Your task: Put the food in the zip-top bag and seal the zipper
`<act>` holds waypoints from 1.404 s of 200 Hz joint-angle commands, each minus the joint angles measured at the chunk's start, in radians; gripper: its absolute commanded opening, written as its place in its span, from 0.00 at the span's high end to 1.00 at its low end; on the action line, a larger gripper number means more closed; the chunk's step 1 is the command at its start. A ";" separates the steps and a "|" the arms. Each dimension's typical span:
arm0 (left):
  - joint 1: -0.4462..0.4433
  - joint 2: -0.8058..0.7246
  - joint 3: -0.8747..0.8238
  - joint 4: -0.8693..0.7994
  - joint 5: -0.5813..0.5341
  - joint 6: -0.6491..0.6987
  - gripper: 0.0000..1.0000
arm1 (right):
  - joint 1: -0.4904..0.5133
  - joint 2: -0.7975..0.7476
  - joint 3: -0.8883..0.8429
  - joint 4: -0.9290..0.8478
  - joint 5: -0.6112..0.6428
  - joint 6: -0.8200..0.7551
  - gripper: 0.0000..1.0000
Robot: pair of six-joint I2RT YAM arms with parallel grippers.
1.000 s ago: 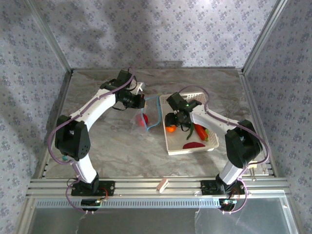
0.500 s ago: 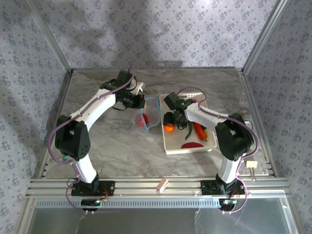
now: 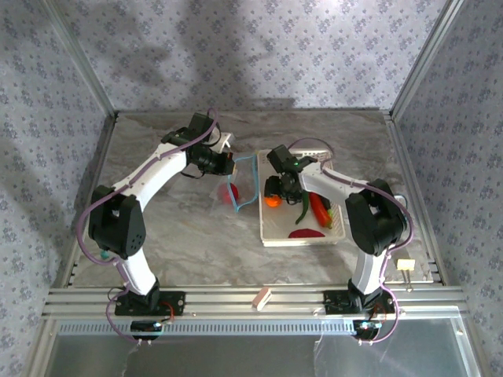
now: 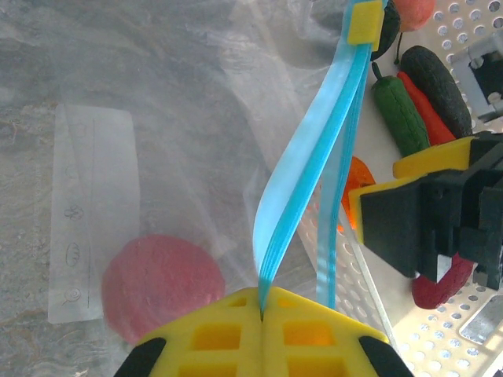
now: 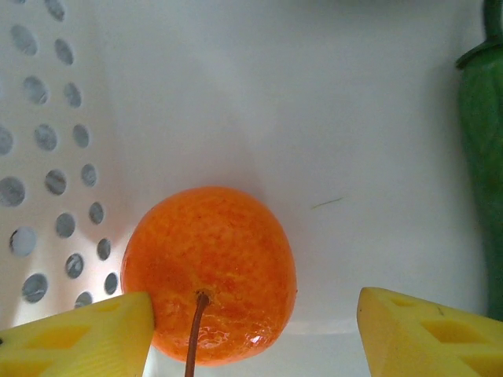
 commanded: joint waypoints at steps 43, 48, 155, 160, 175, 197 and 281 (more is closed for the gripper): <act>0.002 -0.020 0.010 -0.010 0.022 0.010 1.00 | -0.041 0.000 -0.045 -0.078 0.085 -0.020 0.30; 0.002 -0.020 0.011 -0.009 0.022 0.010 1.00 | -0.042 -0.001 -0.045 -0.080 0.086 -0.024 0.30; 0.002 -0.037 0.010 -0.014 0.016 0.013 1.00 | -0.017 -0.025 0.006 -0.041 0.035 -0.077 0.23; 0.002 -0.037 0.010 -0.014 0.015 0.013 1.00 | -0.015 -0.017 0.007 -0.041 0.032 -0.076 0.23; 0.002 -0.037 0.010 -0.014 0.015 0.013 1.00 | -0.014 0.001 0.016 -0.037 0.024 -0.077 0.23; 0.001 -0.037 0.010 -0.013 0.015 0.012 1.00 | -0.013 0.031 0.037 -0.037 0.012 -0.081 0.24; 0.002 -0.039 -0.001 -0.004 0.015 0.009 1.00 | 0.003 0.110 0.098 -0.054 0.001 -0.094 0.26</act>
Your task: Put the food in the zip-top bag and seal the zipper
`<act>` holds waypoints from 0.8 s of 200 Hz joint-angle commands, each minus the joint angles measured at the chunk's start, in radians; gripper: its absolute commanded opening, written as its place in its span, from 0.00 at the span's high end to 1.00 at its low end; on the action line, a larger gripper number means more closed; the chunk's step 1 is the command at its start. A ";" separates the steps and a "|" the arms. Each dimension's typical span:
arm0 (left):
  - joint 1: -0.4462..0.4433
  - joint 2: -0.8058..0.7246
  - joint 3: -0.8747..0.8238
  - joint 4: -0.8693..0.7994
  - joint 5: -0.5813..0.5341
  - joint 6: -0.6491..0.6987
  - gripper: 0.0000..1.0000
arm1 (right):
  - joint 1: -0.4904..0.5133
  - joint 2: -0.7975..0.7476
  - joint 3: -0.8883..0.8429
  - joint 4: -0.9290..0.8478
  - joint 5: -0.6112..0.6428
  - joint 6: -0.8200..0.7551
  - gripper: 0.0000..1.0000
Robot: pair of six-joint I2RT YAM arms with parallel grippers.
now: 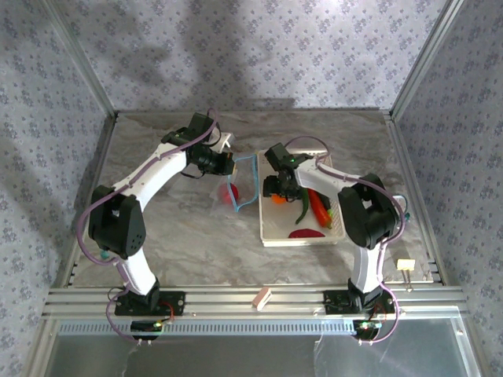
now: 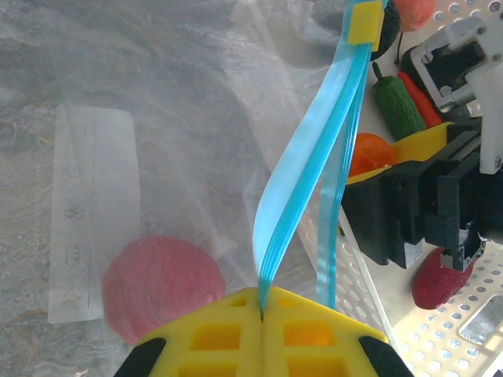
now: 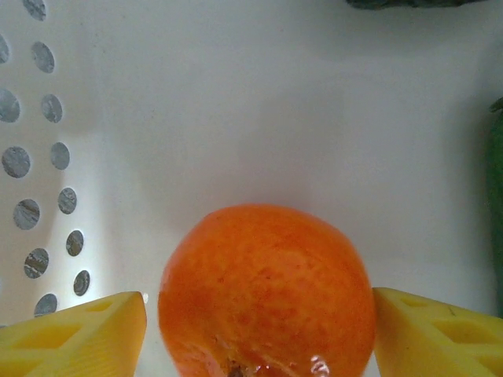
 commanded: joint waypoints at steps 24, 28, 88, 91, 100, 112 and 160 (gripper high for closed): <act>0.002 -0.039 -0.003 -0.002 0.014 0.010 1.00 | 0.000 0.045 0.039 -0.039 0.006 -0.014 0.30; 0.002 -0.040 -0.003 -0.002 0.014 0.010 1.00 | -0.001 0.046 0.040 -0.038 0.007 -0.014 0.30; 0.004 -0.039 -0.008 -0.002 0.012 0.009 1.00 | -0.009 0.017 0.018 -0.034 0.018 -0.016 0.47; 0.004 -0.041 -0.008 -0.002 0.012 0.010 1.00 | -0.008 0.010 0.017 -0.033 0.020 -0.017 0.47; 0.005 -0.040 -0.010 -0.002 0.012 0.010 1.00 | -0.007 -0.018 0.009 -0.031 0.032 -0.019 0.47; 0.004 -0.041 -0.010 0.000 0.013 0.008 1.00 | -0.003 -0.065 0.000 -0.027 0.049 -0.026 0.47; 0.004 -0.040 -0.010 0.004 0.014 0.000 1.00 | 0.052 -0.245 0.001 0.009 0.062 -0.093 0.47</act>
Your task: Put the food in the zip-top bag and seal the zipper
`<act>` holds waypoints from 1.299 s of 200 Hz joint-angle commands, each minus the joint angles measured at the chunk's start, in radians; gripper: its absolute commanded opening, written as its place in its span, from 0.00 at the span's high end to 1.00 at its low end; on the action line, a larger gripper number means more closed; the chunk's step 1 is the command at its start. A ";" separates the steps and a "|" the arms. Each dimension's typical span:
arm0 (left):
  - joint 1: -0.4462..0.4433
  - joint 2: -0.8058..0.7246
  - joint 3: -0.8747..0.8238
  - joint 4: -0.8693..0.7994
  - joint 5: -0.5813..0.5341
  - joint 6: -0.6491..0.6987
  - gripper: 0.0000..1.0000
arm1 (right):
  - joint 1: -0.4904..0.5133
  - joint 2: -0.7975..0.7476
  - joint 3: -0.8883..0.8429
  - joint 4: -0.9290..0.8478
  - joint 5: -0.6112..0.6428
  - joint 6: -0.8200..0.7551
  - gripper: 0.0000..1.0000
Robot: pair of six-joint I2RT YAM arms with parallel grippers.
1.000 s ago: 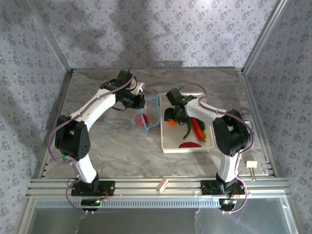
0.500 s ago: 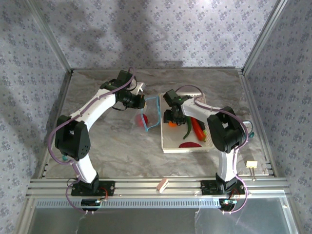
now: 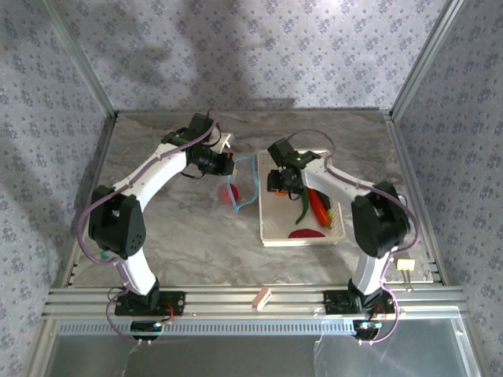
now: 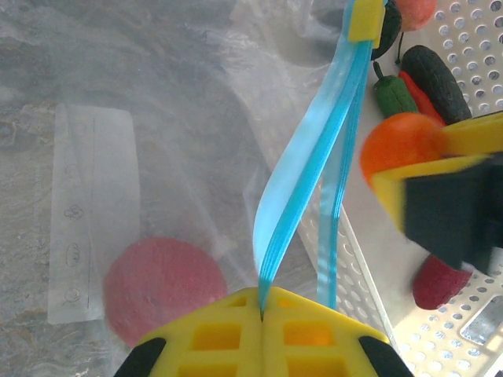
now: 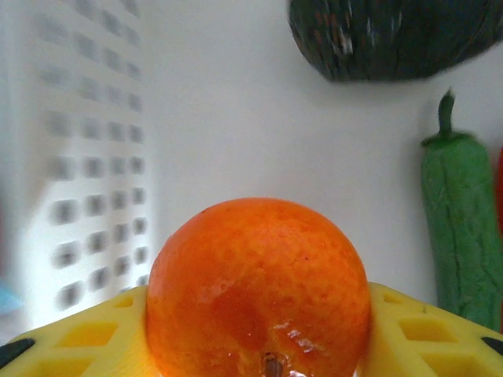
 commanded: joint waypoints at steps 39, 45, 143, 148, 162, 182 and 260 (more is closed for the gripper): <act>0.004 -0.039 0.001 0.003 0.019 -0.007 1.00 | 0.101 -0.097 0.057 0.087 -0.135 -0.107 0.47; 0.004 -0.040 0.002 0.002 0.021 -0.008 1.00 | 0.110 -0.088 0.065 0.096 -0.158 -0.110 0.47; 0.018 -0.102 0.026 0.013 0.094 -0.026 1.00 | 0.148 0.067 0.157 0.126 -0.247 -0.104 0.43; 0.017 -0.103 0.025 0.014 0.098 -0.027 1.00 | 0.148 0.074 0.159 0.126 -0.247 -0.101 0.42; 0.019 -0.103 0.024 0.014 0.107 -0.029 1.00 | 0.147 0.087 0.167 0.128 -0.252 -0.097 0.41; 0.021 -0.106 0.023 0.014 0.112 -0.029 1.00 | 0.148 0.098 0.178 0.127 -0.259 -0.092 0.36; 0.029 -0.119 0.016 0.014 0.116 -0.029 1.00 | 0.147 0.084 0.191 0.104 -0.247 -0.104 0.26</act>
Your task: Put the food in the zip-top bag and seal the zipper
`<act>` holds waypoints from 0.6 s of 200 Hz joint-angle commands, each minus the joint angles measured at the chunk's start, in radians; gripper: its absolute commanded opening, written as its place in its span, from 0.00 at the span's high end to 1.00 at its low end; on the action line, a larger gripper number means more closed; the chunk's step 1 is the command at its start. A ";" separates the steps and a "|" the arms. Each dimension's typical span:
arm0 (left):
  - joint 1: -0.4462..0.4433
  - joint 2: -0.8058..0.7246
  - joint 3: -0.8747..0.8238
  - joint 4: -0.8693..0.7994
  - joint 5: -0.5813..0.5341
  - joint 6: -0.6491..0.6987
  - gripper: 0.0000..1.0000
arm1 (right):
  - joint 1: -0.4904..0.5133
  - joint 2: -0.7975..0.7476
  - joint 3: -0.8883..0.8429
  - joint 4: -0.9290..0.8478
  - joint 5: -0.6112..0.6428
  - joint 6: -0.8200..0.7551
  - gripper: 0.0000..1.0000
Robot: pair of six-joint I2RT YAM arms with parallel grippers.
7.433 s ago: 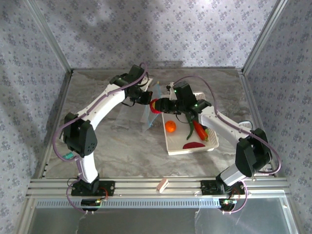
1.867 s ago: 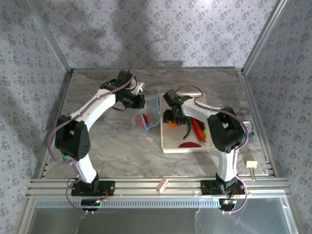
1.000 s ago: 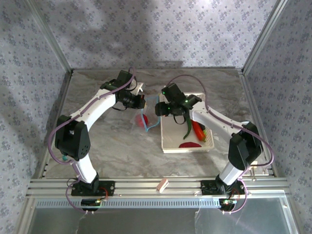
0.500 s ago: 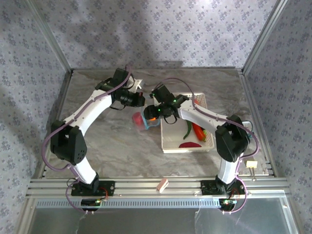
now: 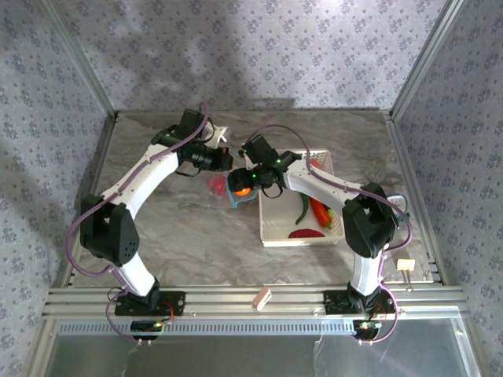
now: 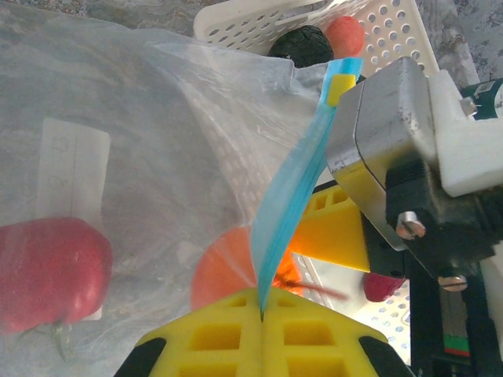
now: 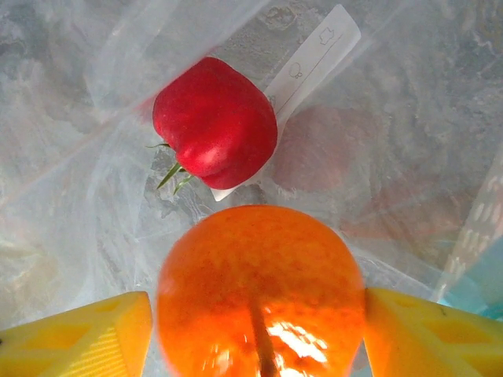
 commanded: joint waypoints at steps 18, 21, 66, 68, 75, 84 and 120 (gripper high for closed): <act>0.006 -0.048 0.014 0.011 0.032 -0.010 1.00 | 0.001 -0.014 0.039 -0.027 0.002 -0.012 0.24; 0.006 -0.049 0.015 0.011 0.032 -0.010 1.00 | 0.000 -0.015 0.038 -0.029 0.002 -0.013 0.24; 0.009 -0.073 0.006 0.012 0.035 -0.009 1.00 | -0.022 -0.120 -0.005 -0.064 0.087 -0.031 0.25; 0.008 -0.074 0.006 0.012 0.035 -0.011 1.00 | -0.025 -0.127 -0.006 -0.070 0.097 -0.032 0.25; 0.010 -0.077 0.005 0.012 0.035 -0.011 1.00 | -0.034 -0.151 -0.012 -0.093 0.136 -0.033 0.25; 0.010 -0.080 0.002 0.013 0.036 -0.011 1.00 | -0.047 -0.175 -0.016 -0.138 0.190 -0.030 0.25; 0.012 -0.081 0.001 0.014 0.043 -0.012 1.00 | -0.129 -0.203 -0.031 -0.325 0.282 -0.034 0.24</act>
